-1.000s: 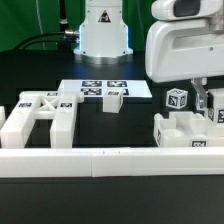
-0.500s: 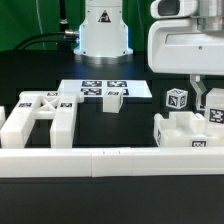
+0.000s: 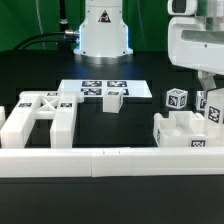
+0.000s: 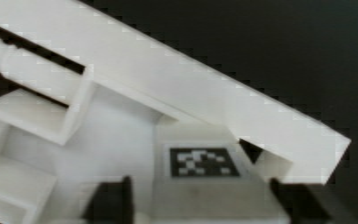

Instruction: Assemble chair

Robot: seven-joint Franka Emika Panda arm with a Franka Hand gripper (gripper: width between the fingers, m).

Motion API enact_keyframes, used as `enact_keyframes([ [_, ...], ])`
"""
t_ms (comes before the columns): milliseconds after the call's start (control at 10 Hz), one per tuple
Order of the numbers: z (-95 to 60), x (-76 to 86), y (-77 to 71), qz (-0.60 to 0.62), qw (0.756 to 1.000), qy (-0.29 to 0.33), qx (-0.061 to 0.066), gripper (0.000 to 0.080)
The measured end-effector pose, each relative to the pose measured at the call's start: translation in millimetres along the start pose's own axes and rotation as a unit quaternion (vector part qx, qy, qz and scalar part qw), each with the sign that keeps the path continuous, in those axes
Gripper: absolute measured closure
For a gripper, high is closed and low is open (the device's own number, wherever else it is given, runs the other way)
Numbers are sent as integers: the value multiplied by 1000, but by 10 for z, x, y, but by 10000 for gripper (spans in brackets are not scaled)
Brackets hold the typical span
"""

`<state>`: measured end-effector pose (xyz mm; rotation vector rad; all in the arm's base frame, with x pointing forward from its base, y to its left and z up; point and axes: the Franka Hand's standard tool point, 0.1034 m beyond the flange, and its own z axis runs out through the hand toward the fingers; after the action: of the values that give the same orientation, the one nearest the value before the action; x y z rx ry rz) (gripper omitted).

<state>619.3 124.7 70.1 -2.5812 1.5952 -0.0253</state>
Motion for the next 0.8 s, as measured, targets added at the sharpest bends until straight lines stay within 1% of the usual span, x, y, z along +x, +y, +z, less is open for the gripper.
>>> enact_keyframes([
  [100, 0, 0, 0, -20, 1000, 0, 0, 280],
  [200, -2, 3, -1, -35, 999, 0, 0, 280],
  [300, -16, 5, -13, -104, 995, 1, -1, 178],
  [400, -36, -17, -40, -147, 989, 3, -5, 158],
  [700, -34, -8, -43, -244, 970, 3, -4, 151],
  [800, -37, 10, -35, -299, 954, 4, -6, 151],
])
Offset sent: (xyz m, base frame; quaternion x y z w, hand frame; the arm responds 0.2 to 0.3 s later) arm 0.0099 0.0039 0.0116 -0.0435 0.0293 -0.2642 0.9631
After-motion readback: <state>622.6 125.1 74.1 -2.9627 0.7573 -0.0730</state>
